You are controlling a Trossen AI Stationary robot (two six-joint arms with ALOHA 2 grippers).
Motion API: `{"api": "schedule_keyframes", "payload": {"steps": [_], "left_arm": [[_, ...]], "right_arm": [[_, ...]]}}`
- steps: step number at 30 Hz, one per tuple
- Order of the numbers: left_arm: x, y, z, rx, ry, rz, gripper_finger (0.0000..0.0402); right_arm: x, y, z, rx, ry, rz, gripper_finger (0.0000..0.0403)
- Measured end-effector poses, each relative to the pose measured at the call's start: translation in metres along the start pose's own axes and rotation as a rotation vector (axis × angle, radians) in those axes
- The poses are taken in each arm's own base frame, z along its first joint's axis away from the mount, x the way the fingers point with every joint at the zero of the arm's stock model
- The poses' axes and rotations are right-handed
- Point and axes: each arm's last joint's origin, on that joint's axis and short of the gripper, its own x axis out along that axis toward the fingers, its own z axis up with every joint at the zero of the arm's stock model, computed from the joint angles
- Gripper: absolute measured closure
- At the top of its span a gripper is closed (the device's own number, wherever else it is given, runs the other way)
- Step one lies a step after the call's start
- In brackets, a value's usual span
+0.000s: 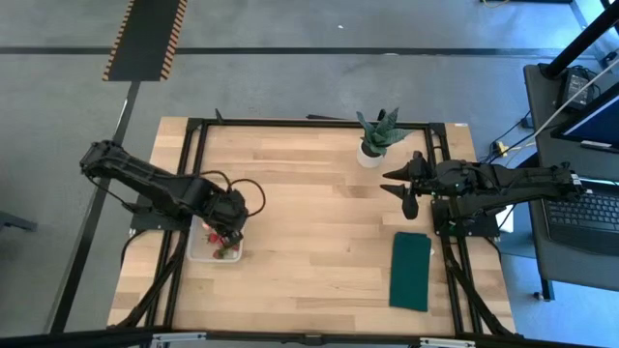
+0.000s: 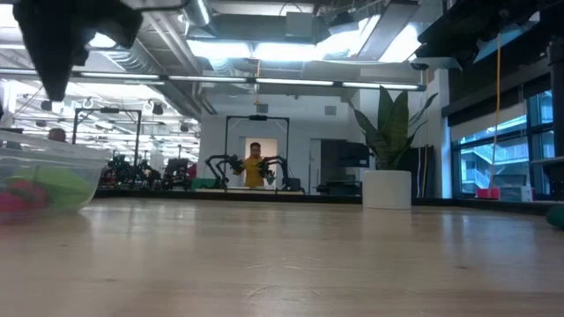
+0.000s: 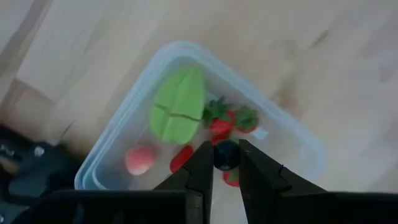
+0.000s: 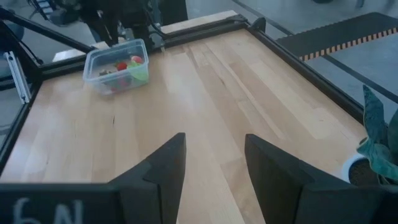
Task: Pick and placing Produce into tupperware
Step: Put the black cherry into the transparent bin, then return To Home Position
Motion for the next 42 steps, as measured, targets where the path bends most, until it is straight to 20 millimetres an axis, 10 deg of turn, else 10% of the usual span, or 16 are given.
{"api": "schedule_keyframes", "payload": {"steps": [14, 32, 37, 42], "left_arm": [[0.065, 0.009, -0.012, -0.055, 0.097, 0.005, 0.0339], [0.065, 0.004, -0.009, -0.047, 0.062, -0.053, 0.0228], [0.040, -0.006, -0.002, 0.053, -0.085, -0.107, 0.0205], [-0.025, -0.015, 0.007, 0.140, -0.362, -0.245, 0.0204]], "right_arm": [[0.000, 0.000, 0.001, 0.011, -0.013, 0.001, 0.0235], [0.000, 0.000, 0.001, 0.011, -0.013, 0.001, 0.0235], [0.000, 0.000, 0.001, 0.011, -0.013, 0.001, 0.0235], [-0.003, 0.000, 0.005, 0.014, -0.059, 0.014, 0.0235]]}}
